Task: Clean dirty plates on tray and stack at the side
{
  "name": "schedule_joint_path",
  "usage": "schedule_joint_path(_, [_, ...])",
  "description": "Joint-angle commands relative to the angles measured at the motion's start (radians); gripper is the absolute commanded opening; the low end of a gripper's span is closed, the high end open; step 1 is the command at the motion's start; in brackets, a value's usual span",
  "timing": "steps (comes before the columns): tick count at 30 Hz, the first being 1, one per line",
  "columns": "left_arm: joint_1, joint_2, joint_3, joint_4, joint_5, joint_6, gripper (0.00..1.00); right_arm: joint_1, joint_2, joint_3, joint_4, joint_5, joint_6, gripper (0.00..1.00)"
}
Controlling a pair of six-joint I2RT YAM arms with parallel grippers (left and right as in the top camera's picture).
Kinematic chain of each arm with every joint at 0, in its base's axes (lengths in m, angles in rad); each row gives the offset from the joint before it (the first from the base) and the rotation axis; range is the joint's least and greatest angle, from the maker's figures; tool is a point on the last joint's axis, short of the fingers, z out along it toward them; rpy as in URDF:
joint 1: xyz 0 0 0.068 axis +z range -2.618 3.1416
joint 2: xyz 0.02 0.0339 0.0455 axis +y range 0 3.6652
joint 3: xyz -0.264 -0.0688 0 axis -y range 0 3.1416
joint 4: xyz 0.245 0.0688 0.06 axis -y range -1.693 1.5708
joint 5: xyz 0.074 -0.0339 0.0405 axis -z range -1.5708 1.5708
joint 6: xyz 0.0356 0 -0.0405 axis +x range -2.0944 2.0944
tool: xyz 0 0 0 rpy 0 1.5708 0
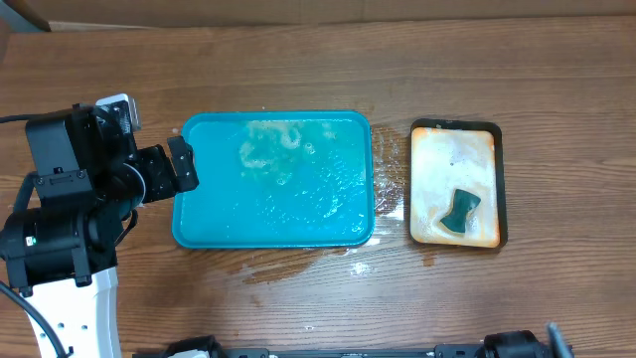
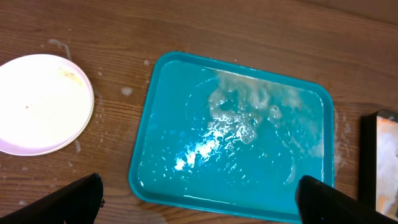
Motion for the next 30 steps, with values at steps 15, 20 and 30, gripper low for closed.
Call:
schedule_joint_path(15, [-0.003,-0.004,0.013,0.001,-0.006,0.019,1.0,-0.035,-0.323,-0.956,0.675,-0.123,0.047,1.0])
schedule_joint_path(20, [-0.003,-0.004,0.013,0.001,-0.006,0.019,1.0,-0.036,-0.323,-1.177,0.909,-0.06,0.261,1.0])
schedule_joint_path(30, [-0.003,-0.004,0.013,0.001,-0.006,0.019,1.0,-0.036,-0.323,-1.386,0.918,0.165,0.387,1.0])
